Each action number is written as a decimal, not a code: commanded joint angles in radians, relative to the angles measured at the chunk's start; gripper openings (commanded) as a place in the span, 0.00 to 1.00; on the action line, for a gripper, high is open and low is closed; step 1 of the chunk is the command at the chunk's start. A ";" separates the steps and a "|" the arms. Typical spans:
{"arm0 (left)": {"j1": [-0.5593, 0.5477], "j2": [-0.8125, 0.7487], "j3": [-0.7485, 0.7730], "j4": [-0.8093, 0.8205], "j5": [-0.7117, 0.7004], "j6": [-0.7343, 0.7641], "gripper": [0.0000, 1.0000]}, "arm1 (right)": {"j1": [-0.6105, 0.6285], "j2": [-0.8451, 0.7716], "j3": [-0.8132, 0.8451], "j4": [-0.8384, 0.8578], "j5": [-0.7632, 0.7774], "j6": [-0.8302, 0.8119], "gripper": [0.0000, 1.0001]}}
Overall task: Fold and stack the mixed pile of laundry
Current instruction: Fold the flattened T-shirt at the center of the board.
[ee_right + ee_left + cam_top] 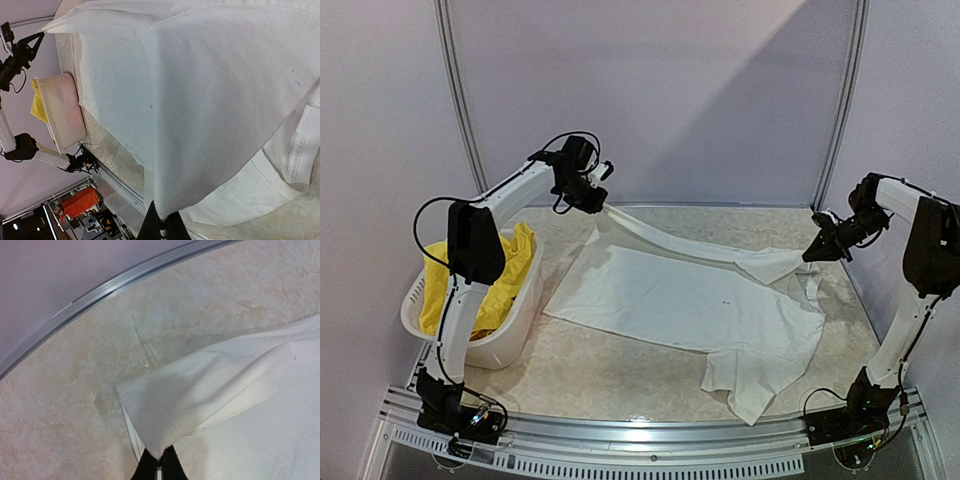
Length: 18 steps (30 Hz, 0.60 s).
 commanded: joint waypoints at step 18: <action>0.011 -0.019 -0.124 -0.212 -0.126 0.072 0.00 | -0.006 0.092 -0.098 -0.061 0.083 -0.161 0.00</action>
